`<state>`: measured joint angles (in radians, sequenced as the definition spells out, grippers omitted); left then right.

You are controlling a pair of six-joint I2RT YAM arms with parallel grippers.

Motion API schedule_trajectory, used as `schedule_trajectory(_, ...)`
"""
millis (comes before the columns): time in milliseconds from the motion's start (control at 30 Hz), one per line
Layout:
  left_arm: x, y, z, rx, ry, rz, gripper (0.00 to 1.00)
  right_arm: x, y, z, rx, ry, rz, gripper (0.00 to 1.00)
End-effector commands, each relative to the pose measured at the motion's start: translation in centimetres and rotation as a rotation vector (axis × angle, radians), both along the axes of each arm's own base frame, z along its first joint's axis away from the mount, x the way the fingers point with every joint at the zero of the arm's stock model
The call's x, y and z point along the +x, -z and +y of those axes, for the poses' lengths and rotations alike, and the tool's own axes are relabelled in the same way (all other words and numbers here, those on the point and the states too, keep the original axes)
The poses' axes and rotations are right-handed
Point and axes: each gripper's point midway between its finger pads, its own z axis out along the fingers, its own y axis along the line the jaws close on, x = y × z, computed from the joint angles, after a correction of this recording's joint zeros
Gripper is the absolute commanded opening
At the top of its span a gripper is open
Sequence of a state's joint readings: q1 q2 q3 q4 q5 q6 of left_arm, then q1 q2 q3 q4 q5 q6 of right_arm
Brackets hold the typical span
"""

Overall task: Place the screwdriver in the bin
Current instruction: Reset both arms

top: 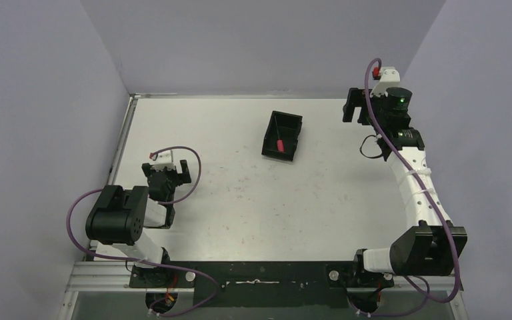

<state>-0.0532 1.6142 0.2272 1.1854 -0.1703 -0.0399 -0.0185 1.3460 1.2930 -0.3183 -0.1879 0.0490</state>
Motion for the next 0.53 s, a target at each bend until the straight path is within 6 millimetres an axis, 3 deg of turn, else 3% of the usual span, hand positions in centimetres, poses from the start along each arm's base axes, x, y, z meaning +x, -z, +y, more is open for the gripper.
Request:
schedule_trajectory(0, 1.1, -1.6, -0.3, -0.001, 0.015, -0.055, 0.97, 0.7, -2.6, -0.1, 0.010, 0.012, -0.086, 1.00)
schedule_trajectory(167, 1.1, -1.6, -0.3, 0.000, 0.015, -0.055, 0.97, 1.1, -1.6, -0.7, -0.006, 0.053, -0.024, 1.00)
schedule_trajectory(500, 1.1, -1.6, -0.3, 0.001, 0.015, -0.053, 0.97, 1.4, -1.7, -0.9, -0.017, 0.072, -0.022, 1.00)
